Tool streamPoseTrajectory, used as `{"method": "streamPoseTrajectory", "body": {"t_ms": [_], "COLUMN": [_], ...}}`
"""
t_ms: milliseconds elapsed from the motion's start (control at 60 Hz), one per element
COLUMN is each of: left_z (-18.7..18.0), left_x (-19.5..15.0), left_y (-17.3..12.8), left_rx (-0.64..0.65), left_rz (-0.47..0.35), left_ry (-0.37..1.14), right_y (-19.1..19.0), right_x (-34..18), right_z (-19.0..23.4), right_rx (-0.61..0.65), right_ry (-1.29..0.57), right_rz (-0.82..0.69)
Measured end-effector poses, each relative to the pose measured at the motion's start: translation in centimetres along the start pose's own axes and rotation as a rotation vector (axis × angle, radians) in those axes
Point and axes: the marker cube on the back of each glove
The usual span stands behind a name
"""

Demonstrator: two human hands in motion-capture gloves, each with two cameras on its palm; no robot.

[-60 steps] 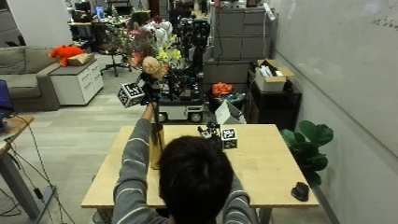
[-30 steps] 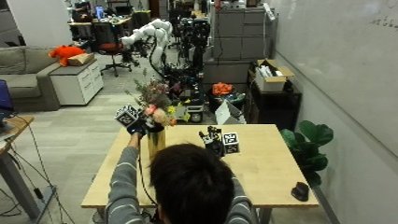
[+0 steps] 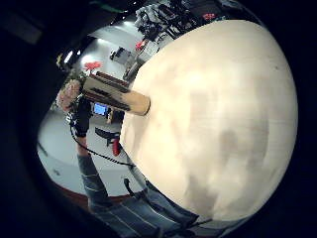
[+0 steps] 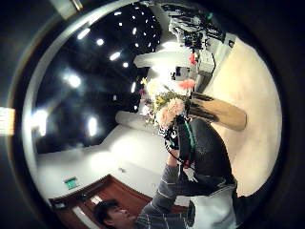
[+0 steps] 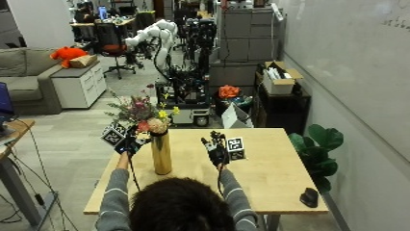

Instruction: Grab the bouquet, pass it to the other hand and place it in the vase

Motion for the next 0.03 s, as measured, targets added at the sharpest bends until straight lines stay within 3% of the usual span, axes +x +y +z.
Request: {"method": "streamPoseTrajectory", "body": {"t_ms": [33], "left_z": [0.14], "left_x": [0.27], "left_y": [0.17], "left_rx": [0.027], "left_rz": [-0.030], "left_ry": [-0.007], "right_y": [-0.71], "right_x": [0.18], "right_z": [-0.18], "right_rx": [0.024], "right_ry": [0.043], "right_rz": [-0.117]}}
